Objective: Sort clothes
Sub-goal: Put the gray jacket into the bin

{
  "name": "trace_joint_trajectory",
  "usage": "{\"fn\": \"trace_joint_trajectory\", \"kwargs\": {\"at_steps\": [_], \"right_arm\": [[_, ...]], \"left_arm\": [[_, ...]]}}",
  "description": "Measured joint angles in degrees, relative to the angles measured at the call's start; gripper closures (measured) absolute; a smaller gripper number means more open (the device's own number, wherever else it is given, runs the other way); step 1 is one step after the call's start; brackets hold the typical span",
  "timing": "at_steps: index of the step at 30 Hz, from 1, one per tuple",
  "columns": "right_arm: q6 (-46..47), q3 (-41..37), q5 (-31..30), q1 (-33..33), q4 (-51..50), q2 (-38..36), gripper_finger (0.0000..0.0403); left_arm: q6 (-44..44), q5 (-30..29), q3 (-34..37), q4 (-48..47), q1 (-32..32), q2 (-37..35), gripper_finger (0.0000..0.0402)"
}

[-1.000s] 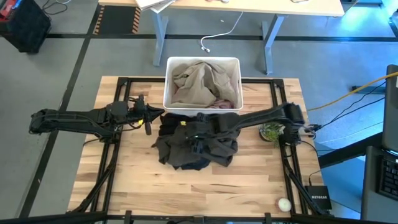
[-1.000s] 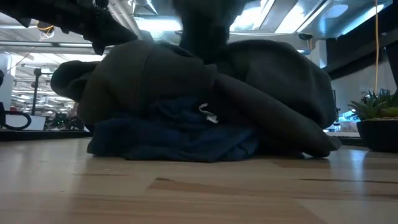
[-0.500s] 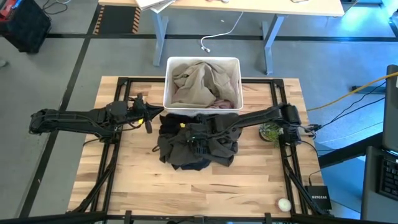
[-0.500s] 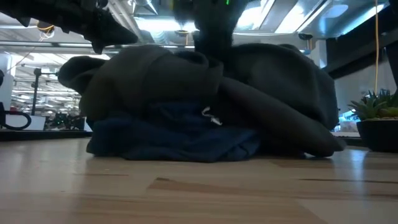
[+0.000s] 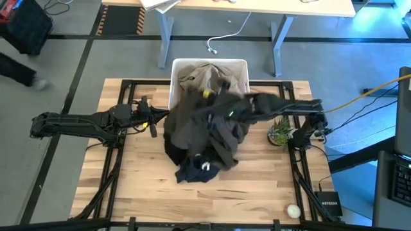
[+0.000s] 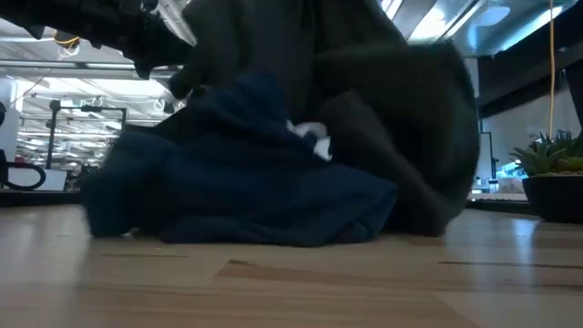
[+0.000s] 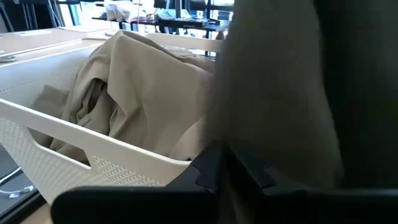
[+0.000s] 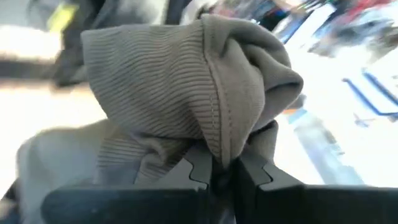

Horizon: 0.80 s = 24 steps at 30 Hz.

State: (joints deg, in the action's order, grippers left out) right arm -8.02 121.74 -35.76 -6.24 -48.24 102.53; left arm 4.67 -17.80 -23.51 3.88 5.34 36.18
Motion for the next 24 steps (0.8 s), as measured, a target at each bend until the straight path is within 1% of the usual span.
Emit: {"fn": "trace_joint_trajectory", "kwargs": {"at_steps": [4, 7, 12, 15, 17, 20, 22, 24], "right_arm": [[-6.69, 7.76, -2.69, 2.97, 5.84, -0.03, 0.0371], [-11.40, 12.75, -3.20, 5.60, 14.54, -0.03, 0.0371], [-22.48, 12.29, -3.01, 9.47, 37.50, -1.93, 0.0371], [-27.18, 12.90, -2.10, 11.69, 44.12, -1.96, 0.0371], [-28.36, 12.91, -1.06, 13.60, 44.04, -1.96, 0.0371], [-27.21, 12.06, -0.73, 17.00, 38.57, -1.72, 0.0371], [-24.19, 10.69, -0.66, 19.53, 32.55, -1.29, 0.0371], [-17.95, 8.14, 0.81, 22.17, 25.89, -1.11, 0.0371]], "left_arm": [[-0.20, 0.01, 0.00, 0.35, 0.00, 0.00, 0.0384], [-0.37, 0.00, 0.00, 1.21, 0.00, 0.00, 0.0384], [-0.30, 0.00, -0.01, 3.05, 0.00, 0.00, 0.0384], [-0.58, 0.00, 0.00, 2.91, 0.00, -0.02, 0.0384], [-2.19, 0.00, 0.00, 2.99, 0.00, -0.02, 0.0384], [-4.90, -0.17, 0.00, 4.35, 0.00, 0.00, 0.0384], [-6.89, -0.26, 0.00, 6.01, 0.00, 0.00, 0.0384], [-8.83, -0.27, 0.00, 7.15, 0.00, 0.00, 0.0384]]}}
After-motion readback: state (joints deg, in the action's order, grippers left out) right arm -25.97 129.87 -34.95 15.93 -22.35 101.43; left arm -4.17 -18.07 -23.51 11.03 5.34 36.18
